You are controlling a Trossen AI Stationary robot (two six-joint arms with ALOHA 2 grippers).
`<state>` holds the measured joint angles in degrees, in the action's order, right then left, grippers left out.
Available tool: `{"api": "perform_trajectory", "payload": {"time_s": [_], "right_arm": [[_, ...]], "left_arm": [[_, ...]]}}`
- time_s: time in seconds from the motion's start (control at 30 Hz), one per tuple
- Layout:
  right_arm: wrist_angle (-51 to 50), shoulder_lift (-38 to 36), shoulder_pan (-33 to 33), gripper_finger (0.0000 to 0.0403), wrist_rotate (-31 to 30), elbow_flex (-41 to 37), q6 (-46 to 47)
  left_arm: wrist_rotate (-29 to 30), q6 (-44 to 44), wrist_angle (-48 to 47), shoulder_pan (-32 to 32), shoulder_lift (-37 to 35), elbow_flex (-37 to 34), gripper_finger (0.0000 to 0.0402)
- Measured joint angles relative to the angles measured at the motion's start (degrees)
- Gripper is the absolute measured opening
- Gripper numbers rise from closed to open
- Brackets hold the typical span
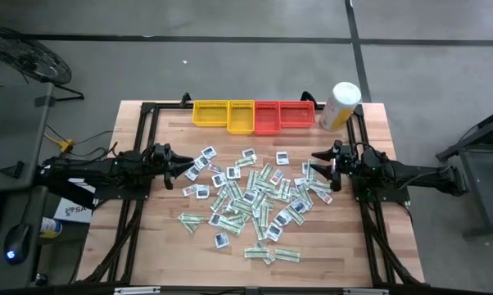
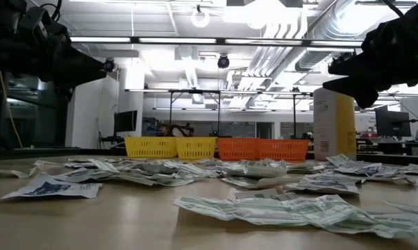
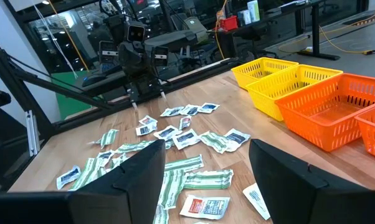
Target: Pick & Place First Aid Supplies
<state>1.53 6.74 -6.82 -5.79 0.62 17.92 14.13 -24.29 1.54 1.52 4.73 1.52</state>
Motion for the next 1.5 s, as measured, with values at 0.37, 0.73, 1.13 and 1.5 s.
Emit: {"api": "perform_trajectory", "payload": {"time_s": [0.37, 0.73, 1.13, 1.5], "right_arm": [[-0.01, 0.00, 0.01, 0.0226, -0.01, 0.00, 0.01], [0.01, 0.00, 0.00, 0.0226, -0.01, 0.00, 0.00], [0.99, 0.00, -0.01, 0.0226, -1.08, -0.09, 0.10], [-4.97, 2.30, -0.05, 0.0226, 1.06, 5.52, 12.12]], "left_arm": [[-0.02, 0.00, 0.02, 0.00, 0.01, 0.00, 0.0101], [0.00, 0.00, 0.01, 0.00, 0.02, 0.02, 0.0101], [-0.01, 0.00, 0.01, 0.00, 0.00, 0.02, 0.0101], [0.00, 0.00, 0.02, 0.00, 0.01, 0.02, 0.0101]]}}
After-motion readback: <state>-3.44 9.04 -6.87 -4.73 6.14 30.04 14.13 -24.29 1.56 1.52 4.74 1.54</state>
